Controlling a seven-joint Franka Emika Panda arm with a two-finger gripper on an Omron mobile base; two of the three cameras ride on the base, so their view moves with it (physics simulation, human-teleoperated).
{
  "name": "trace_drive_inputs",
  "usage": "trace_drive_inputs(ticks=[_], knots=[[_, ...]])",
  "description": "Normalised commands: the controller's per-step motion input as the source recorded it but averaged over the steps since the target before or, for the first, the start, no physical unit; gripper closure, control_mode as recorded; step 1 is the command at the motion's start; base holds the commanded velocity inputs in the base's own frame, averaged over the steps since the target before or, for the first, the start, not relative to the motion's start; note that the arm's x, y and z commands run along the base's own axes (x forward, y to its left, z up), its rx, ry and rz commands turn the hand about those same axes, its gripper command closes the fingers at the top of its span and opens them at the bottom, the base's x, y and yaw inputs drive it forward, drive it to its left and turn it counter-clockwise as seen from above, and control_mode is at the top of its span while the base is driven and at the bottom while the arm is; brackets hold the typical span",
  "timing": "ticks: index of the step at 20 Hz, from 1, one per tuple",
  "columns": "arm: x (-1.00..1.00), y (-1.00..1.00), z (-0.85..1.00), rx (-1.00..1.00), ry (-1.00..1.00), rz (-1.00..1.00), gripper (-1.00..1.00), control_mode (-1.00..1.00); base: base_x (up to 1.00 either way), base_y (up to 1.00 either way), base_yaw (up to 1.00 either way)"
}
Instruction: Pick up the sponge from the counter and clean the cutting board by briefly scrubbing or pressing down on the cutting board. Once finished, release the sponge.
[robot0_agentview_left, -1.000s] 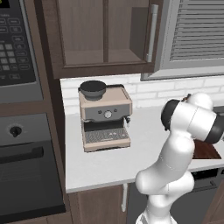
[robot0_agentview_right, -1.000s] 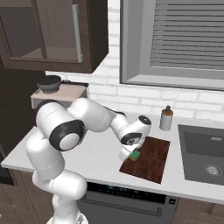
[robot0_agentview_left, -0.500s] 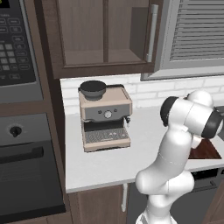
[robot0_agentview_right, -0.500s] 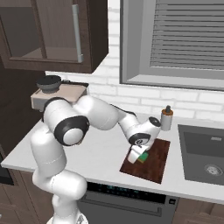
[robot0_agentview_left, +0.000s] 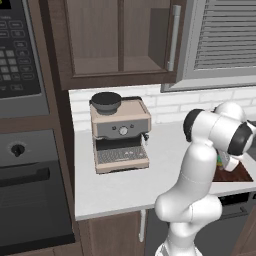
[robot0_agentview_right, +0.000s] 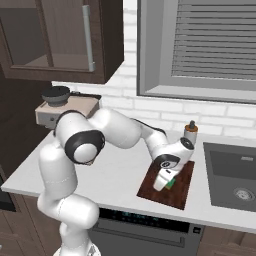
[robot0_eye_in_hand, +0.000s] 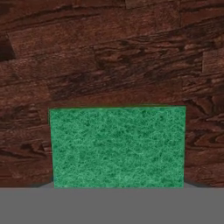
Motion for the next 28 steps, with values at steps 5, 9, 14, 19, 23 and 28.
trace_drive_inputs(ticks=[5,9,14,19,23,28], knots=[[0.00,-0.04,0.00,0.01,-0.02,0.04,1.00,-1.00,0.00,0.00,0.00],[0.03,0.13,-0.05,0.00,-0.05,0.01,1.00,-1.00,0.00,0.00,0.00],[0.11,0.42,-0.06,0.00,-0.03,0.00,1.00,-1.00,0.00,0.00,0.00],[0.06,0.39,-0.02,0.00,-0.04,0.00,1.00,-1.00,0.00,0.00,0.00],[0.00,0.21,0.00,0.00,-0.03,0.00,1.00,-1.00,0.00,0.00,0.00],[0.00,0.06,0.00,0.00,-0.05,0.00,1.00,-1.00,0.00,0.00,0.00]])
